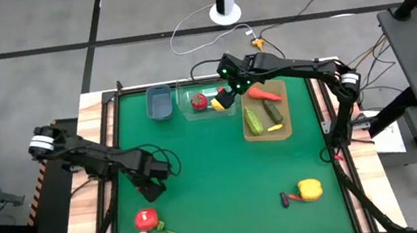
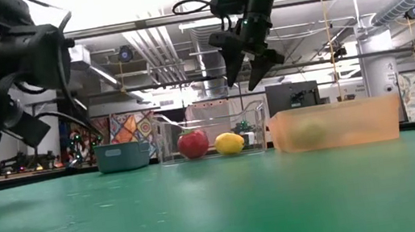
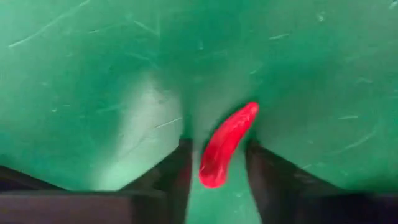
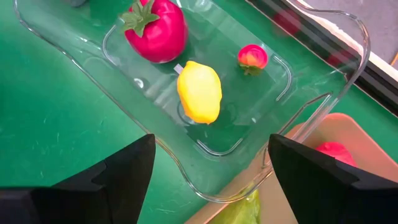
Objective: Sort produce into baskets
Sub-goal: Put the red chili pepper into the blue bin
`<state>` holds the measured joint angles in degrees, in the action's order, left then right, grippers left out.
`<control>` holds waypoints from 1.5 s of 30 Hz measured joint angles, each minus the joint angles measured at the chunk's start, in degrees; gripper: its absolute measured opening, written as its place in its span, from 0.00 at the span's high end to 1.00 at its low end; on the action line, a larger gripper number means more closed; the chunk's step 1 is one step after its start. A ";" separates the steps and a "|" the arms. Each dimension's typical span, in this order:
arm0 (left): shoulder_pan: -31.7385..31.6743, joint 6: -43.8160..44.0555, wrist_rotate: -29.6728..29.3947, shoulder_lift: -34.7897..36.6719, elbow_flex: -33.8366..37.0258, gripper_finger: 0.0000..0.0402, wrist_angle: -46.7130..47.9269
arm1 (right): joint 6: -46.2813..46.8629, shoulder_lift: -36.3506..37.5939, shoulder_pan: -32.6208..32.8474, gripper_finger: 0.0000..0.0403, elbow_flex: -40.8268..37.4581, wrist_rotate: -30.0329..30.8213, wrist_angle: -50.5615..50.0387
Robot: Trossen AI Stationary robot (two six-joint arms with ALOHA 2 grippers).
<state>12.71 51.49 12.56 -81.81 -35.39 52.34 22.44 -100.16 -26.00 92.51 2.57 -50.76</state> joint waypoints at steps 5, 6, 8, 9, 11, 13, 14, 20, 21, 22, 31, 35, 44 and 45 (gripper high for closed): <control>-0.01 -0.95 -1.13 -0.32 -3.65 0.97 1.24 | -0.04 0.00 0.00 0.26 0.00 0.00 -0.01; -0.02 -1.62 -1.16 -0.04 -5.12 0.96 1.92 | -0.02 0.08 0.00 0.26 0.00 -0.02 -0.05; -0.03 -3.91 -1.16 0.58 -8.85 0.94 4.13 | -0.02 0.36 0.00 0.27 0.00 -0.02 -0.28; -0.26 -5.20 -1.44 0.88 -11.01 0.94 5.06 | 0.00 0.65 0.00 0.27 0.00 -0.02 -0.41; -1.32 -7.80 -4.09 1.26 -15.42 0.94 7.48 | 0.00 1.43 0.00 0.28 0.00 -0.02 -1.22; -3.20 -10.79 -8.07 1.78 -19.58 0.97 9.41 | 0.02 2.37 0.00 0.27 0.00 -0.02 -2.02; -4.53 -12.63 -10.48 2.00 -21.47 0.98 9.96 | 0.02 3.02 0.00 0.27 0.00 -0.01 -2.44; -19.26 -27.06 -16.94 3.76 -29.20 0.99 9.62 | 0.56 8.87 0.05 0.28 0.00 0.00 -5.34; -22.36 -29.76 -17.26 3.89 -30.08 0.99 9.49 | 0.75 9.95 0.11 0.28 0.00 0.04 -5.57; -25.83 -32.43 -17.59 3.96 -30.91 0.99 8.86 | 0.87 11.04 0.13 0.28 0.00 0.02 -5.95; -60.04 -43.55 -8.95 -0.35 -35.02 0.99 -4.70 | 2.15 17.89 0.75 0.29 -0.04 0.50 -6.41; -66.96 -42.89 2.38 -4.93 -34.65 0.99 -5.81 | 2.05 18.78 1.12 0.29 -0.04 0.56 -6.40; -66.12 -40.00 -5.19 -14.49 -37.03 0.89 -0.90 | 1.65 18.78 1.77 0.27 -0.07 0.48 -7.46; -66.12 -40.01 -5.65 -15.04 -37.71 0.86 -0.24 | 1.97 18.88 1.77 0.27 -0.07 0.44 -8.33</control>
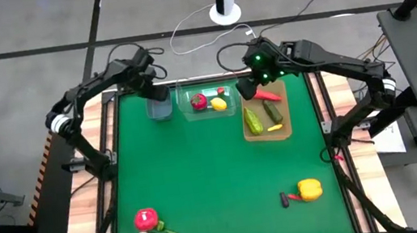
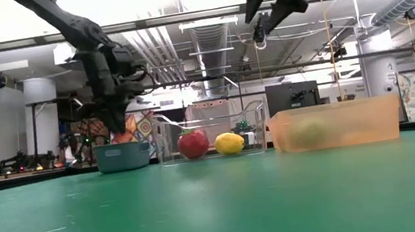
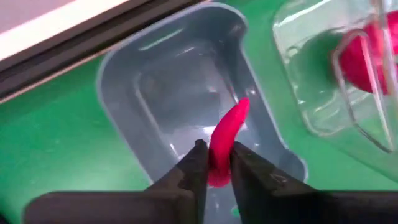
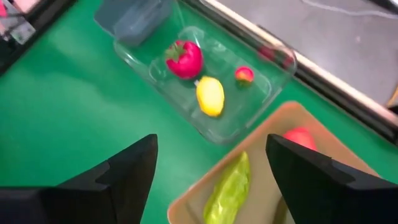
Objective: Sort produce into baskets
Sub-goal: Put the red chili pepper into the blue bin, then put the yellow bell pepper into the orange bin
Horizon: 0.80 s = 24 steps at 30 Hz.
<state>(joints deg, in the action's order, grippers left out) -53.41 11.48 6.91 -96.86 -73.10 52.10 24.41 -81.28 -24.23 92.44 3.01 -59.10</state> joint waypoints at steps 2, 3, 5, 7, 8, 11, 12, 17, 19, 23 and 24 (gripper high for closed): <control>0.09 -0.12 -1.44 -0.69 -1.28 0.80 1.97 | 1.01 0.36 0.02 0.25 0.00 0.00 -2.08; 0.16 -0.37 -2.23 -0.85 -1.77 0.77 2.74 | 1.78 0.60 0.13 0.25 0.00 -0.11 -3.36; 0.31 -0.78 -2.94 -0.91 -2.59 0.71 3.71 | 3.50 1.12 0.27 0.24 0.00 -0.60 -6.71; 0.46 -1.44 -3.00 -0.52 -3.43 0.65 5.12 | 5.88 1.64 0.97 0.23 0.00 -2.01 -10.64; 0.73 -1.58 -2.99 -0.13 -3.88 0.63 6.75 | 7.34 2.03 1.65 0.22 0.00 -3.20 -13.00; 2.58 -1.25 -3.00 2.65 -4.57 0.58 10.03 | 13.39 3.40 5.93 0.22 -0.02 -5.90 -20.55; 3.66 -0.52 -3.04 4.12 -4.47 0.57 10.22 | 15.62 3.96 8.10 0.22 -0.02 -6.47 -23.08; 12.52 4.19 -3.25 13.40 -1.23 0.56 5.43 | 28.58 6.68 23.69 0.24 -0.99 -7.99 -27.43; 16.78 6.41 -3.35 16.98 0.38 0.56 3.00 | 35.14 7.04 31.06 0.25 -1.75 -8.07 -27.40; 24.72 10.65 -6.03 23.02 3.24 0.57 -1.65 | 53.73 6.44 41.77 0.27 -4.47 -9.43 -27.64; 26.65 11.49 -7.42 24.23 3.66 0.57 -2.07 | 57.99 6.08 43.91 0.27 -5.15 -10.16 -27.67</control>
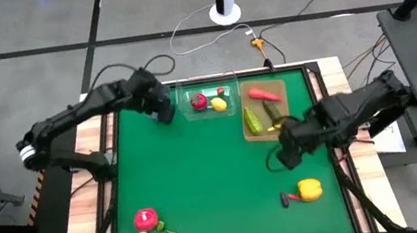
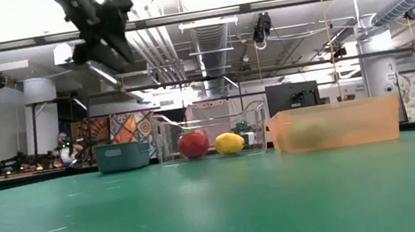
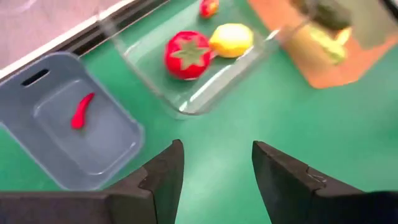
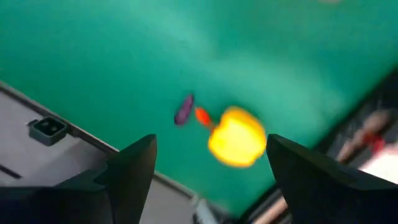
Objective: Sort produce into baskets
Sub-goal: Put the yellow bell pepper into the orange bin
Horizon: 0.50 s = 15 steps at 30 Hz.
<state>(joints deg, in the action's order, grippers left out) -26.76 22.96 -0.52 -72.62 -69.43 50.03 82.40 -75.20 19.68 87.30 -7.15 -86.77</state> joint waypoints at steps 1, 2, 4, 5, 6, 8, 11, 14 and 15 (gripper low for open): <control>1.72 0.78 -1.59 0.90 0.25 0.58 -0.15 | 3.58 -0.61 2.02 0.27 -0.57 -0.94 0.04; 3.37 1.54 -3.25 1.67 0.42 0.58 -0.28 | 6.35 -1.29 4.05 0.28 -1.00 -1.61 0.02; 6.08 2.54 -6.57 2.87 0.49 0.58 -0.41 | 9.88 -2.42 7.81 0.26 -1.93 -2.11 0.17; 7.36 3.01 -8.07 3.28 0.49 0.58 -0.42 | 10.90 -2.87 9.43 0.25 -2.36 -2.35 0.18; 8.45 3.26 -9.21 3.59 0.49 0.58 -0.44 | 11.37 -3.06 10.58 0.23 -2.83 -2.54 0.16; 10.11 3.58 -10.49 3.80 0.49 0.58 -0.74 | 11.76 -3.17 11.65 0.20 -3.94 -3.21 0.05; 11.65 4.86 -10.82 3.54 -0.10 0.58 -1.02 | 16.82 -3.23 11.57 0.14 -6.22 -6.36 0.03; 13.07 6.44 -11.01 3.52 -0.67 0.58 -1.01 | 24.26 -3.23 12.31 0.09 -8.59 -6.81 1.22; 13.56 6.69 -11.03 3.52 -0.76 0.58 -1.03 | 25.75 -3.26 12.71 0.08 -9.68 -6.81 2.58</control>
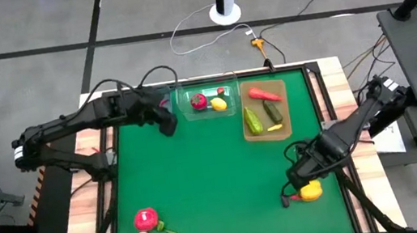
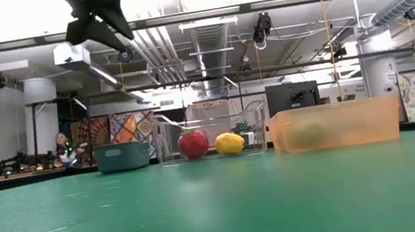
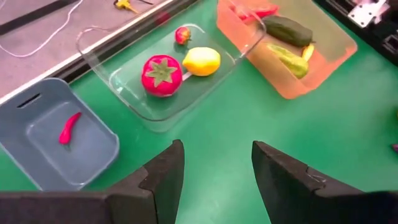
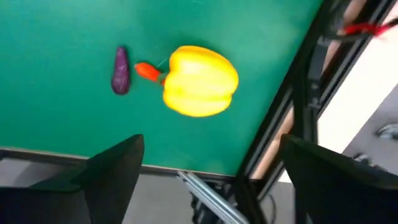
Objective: Sort produce into baskets
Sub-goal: Put the yellow bell pepper into the orange bin
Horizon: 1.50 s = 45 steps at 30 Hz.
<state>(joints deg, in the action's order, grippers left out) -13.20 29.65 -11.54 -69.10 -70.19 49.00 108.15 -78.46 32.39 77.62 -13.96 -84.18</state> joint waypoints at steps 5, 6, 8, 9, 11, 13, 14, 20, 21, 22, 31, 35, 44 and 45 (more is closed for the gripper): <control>0.95 -0.63 -0.08 0.00 -0.07 0.58 0.04 | 4.14 -0.52 0.76 0.08 -5.67 0.20 5.61; 0.95 -0.64 -0.21 0.00 0.05 0.58 -0.02 | 4.85 -0.52 0.74 0.08 -6.88 0.52 6.22; 0.95 -0.64 -1.51 -0.01 0.19 0.58 0.26 | 5.88 -0.52 0.76 0.08 -9.19 0.55 7.51; 0.95 -0.62 -2.00 -0.02 0.19 0.58 0.26 | 6.41 -0.52 0.76 0.08 -10.31 0.51 8.34; 0.95 -0.64 -2.51 -0.02 0.19 0.58 0.24 | 7.27 -0.50 0.76 0.08 -12.40 0.48 11.32; 0.95 -0.77 -2.79 -0.02 0.19 0.58 0.26 | 7.40 -0.50 0.76 0.08 -14.33 0.48 14.95; 0.95 -0.81 -2.89 -0.02 0.19 0.58 0.26 | 7.41 -0.54 0.76 0.08 -15.44 0.48 16.68; 0.95 -0.78 -2.98 -0.16 0.19 0.58 0.28 | 7.49 -2.00 0.76 0.08 -20.61 -0.43 20.48; 0.95 -0.81 -2.98 -0.17 0.19 0.58 0.28 | 7.39 -2.24 0.76 0.08 -20.99 -1.15 20.89; 0.95 -0.81 -2.98 -0.17 0.19 0.58 0.28 | 7.10 -2.45 0.76 0.08 -21.35 -1.74 21.68; 0.95 -0.87 -3.78 -0.17 0.19 0.58 0.26 | 6.74 -2.77 0.89 0.08 -25.78 -3.00 27.13; 0.95 -0.88 -4.51 -0.17 0.19 0.58 0.27 | 6.36 -2.58 0.98 0.08 -28.53 -3.07 31.68; 0.95 -0.88 -4.53 -0.17 0.20 0.58 0.28 | 4.05 -1.74 0.98 0.15 -29.14 -1.93 31.51; 1.03 -0.86 -4.53 -0.17 0.22 0.58 0.28 | 3.86 -1.50 1.02 0.16 -28.80 -0.94 30.88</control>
<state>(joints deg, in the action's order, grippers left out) -12.16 28.80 -16.07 -69.28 -69.97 49.27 112.01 -79.96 33.41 48.82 -14.90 -53.30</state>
